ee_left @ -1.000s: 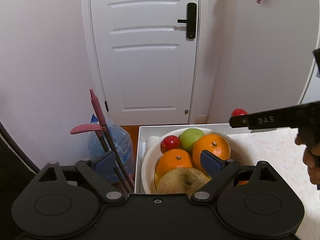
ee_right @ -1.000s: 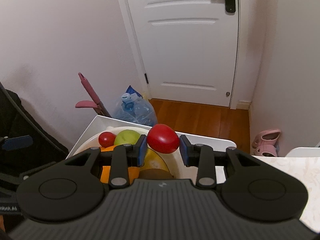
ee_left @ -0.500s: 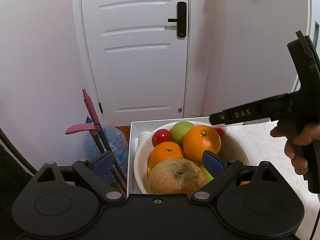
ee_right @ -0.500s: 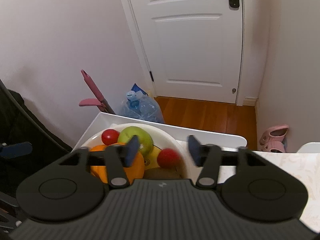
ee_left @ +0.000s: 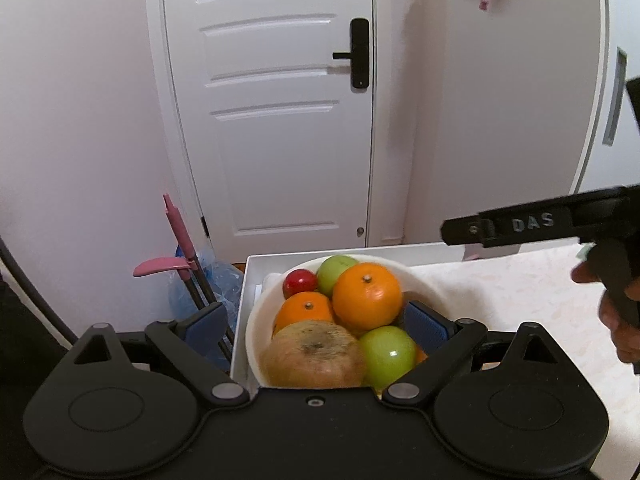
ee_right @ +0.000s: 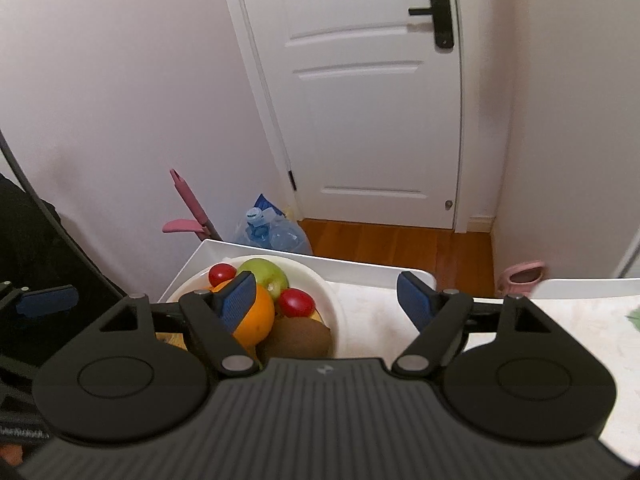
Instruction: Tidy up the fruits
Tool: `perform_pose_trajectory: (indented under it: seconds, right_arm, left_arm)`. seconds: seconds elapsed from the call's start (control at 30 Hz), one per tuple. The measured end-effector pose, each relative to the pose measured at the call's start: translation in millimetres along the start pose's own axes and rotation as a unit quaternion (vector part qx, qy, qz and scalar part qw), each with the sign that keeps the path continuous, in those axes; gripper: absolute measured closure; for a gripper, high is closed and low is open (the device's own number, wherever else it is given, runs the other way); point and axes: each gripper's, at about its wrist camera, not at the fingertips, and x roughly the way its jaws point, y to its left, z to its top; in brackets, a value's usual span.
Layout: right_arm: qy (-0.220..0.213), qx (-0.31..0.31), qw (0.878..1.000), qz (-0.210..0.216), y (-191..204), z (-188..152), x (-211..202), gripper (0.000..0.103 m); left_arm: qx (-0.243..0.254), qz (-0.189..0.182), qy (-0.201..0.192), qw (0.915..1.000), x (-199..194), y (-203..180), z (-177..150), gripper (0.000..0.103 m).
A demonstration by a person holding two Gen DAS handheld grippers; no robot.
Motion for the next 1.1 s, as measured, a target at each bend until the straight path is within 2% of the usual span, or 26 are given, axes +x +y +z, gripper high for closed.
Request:
perform_pose_trajectory:
  seconds: [0.3, 0.4, 0.6, 0.7, 0.8, 1.1]
  right_arm:
    - [-0.025, -0.007, 0.999, -0.033, -6, -12, -104, 0.010]
    - [-0.033, -0.007, 0.998, -0.050, -9, -20, -139, 0.000]
    - [-0.040, -0.015, 0.995, -0.086, -16, -46, -198, 0.000]
    - [-0.031, -0.013, 0.995, -0.097, -20, -62, -216, 0.000]
    - [-0.027, -0.004, 0.993, -0.111, -21, -77, -229, 0.000]
    - [-0.026, 0.013, 0.990, -0.141, -23, -105, -249, 0.000]
  left_arm:
    - [-0.010, 0.005, -0.028, 0.9995, -58, -30, 7, 0.006]
    - [-0.011, 0.008, -0.036, 0.9993, -81, -40, 6, 0.006]
    - [-0.012, 0.010, -0.047, 0.9988, -119, -57, -2, 0.006]
    - [-0.013, 0.010, -0.053, 0.9985, -135, -65, -8, 0.005]
    - [-0.013, 0.009, -0.058, 0.9982, -150, -75, -18, 0.000]
    - [-0.002, 0.011, -0.060, 0.9981, -165, -94, -37, 0.000]
